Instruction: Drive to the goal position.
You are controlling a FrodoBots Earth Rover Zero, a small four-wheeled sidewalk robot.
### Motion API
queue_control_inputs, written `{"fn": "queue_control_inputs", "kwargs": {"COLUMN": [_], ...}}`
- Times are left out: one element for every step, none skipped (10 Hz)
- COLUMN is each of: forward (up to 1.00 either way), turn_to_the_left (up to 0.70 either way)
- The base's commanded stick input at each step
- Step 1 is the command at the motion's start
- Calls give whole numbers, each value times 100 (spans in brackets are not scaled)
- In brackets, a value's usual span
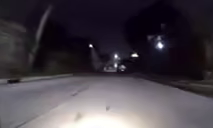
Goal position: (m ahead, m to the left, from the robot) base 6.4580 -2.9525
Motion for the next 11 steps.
{"fn": "queue_control_inputs", "kwargs": {"forward": [70,70,70,70,70,70,70,70,70,70,70], "turn_to_the_left": [-27,-15,-3,0,0,0,0,0,0,0,0]}}
